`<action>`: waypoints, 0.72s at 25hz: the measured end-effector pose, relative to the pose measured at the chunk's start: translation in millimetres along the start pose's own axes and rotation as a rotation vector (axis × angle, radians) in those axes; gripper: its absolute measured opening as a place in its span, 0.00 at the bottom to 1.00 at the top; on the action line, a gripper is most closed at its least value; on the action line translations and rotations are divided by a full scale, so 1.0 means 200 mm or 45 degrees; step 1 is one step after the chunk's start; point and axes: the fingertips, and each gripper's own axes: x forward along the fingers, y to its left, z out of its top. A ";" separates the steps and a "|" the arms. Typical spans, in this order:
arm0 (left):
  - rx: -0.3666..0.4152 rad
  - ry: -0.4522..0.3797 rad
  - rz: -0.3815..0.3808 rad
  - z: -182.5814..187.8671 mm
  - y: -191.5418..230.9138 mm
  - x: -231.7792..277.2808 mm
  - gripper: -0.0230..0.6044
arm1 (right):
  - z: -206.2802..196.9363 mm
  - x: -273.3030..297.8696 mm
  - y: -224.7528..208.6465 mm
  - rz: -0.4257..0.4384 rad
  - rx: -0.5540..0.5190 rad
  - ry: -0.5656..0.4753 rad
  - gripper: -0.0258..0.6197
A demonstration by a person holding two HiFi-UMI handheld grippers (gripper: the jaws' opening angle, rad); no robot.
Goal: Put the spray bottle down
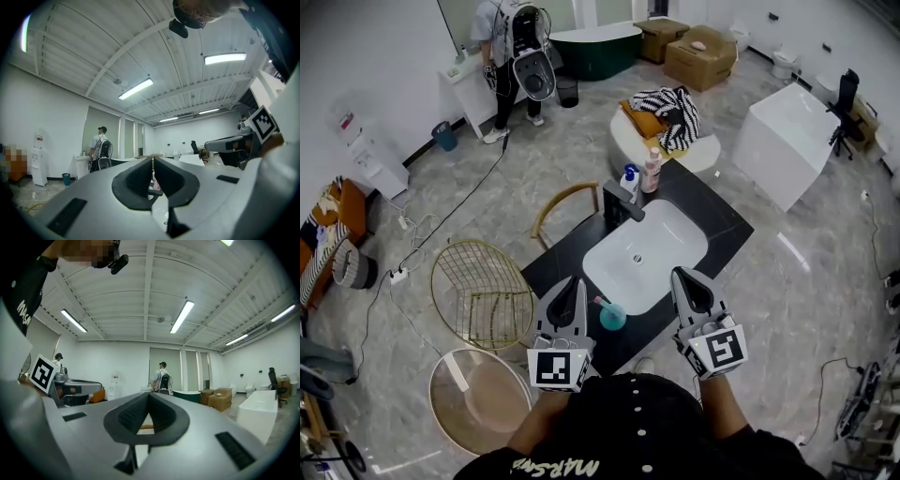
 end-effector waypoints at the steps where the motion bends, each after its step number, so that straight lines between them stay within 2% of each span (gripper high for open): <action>1: 0.001 0.000 -0.001 0.00 0.00 0.00 0.07 | 0.01 0.00 0.00 -0.001 0.002 -0.004 0.04; 8: -0.001 0.006 -0.005 -0.02 -0.01 0.01 0.07 | 0.01 0.03 0.02 0.040 -0.011 -0.006 0.03; 18: -0.012 0.009 0.002 -0.05 0.01 0.05 0.07 | -0.04 0.09 0.02 0.044 0.031 0.037 0.03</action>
